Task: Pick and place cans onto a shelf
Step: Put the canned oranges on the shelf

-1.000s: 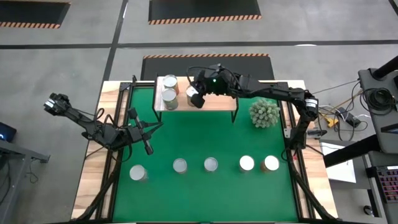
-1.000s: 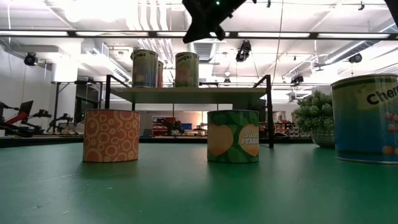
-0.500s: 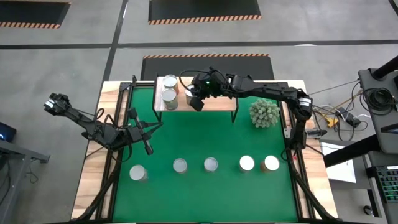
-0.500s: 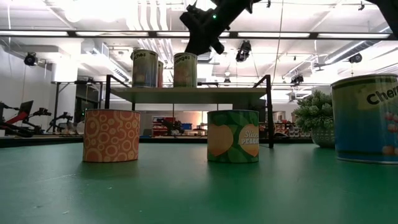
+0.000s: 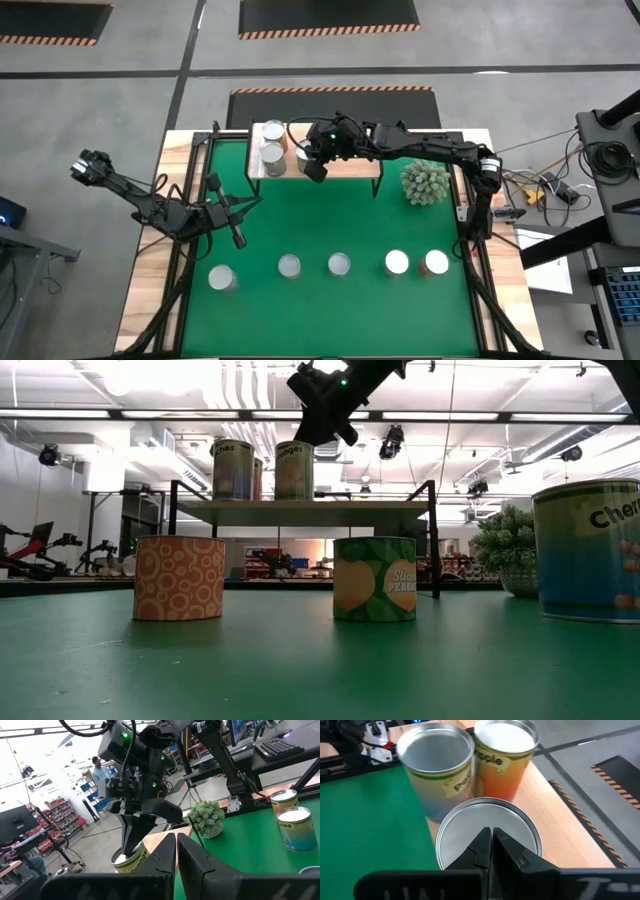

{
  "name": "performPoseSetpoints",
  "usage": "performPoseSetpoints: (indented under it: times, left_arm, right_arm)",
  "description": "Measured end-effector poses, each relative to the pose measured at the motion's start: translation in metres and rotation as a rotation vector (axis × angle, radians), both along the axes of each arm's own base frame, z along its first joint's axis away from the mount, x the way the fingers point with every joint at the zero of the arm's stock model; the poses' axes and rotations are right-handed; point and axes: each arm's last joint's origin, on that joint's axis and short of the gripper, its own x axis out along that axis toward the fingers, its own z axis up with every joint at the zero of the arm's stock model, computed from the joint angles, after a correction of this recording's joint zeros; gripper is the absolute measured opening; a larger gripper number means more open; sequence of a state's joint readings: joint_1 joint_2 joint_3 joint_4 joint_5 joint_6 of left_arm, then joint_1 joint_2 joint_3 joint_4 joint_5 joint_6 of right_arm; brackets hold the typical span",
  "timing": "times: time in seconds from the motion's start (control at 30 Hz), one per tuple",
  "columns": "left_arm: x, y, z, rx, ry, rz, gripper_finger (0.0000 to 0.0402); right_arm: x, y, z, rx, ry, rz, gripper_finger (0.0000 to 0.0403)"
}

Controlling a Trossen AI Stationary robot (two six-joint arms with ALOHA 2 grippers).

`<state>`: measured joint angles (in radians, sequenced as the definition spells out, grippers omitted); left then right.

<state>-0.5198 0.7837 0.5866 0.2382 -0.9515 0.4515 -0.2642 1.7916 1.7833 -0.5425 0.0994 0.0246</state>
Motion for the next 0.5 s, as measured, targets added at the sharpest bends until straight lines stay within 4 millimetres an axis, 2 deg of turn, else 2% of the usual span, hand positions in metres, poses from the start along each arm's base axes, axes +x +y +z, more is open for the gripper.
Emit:
performPoseSetpoints:
  times: [0.5]
  left_arm:
    - [0.0, 0.0, 0.0001, 0.0, 0.0, 0.0, 0.0]
  right_arm:
    - [-0.0008, 0.005, 0.0026, -0.01, -0.001, 0.015, 0.0009]
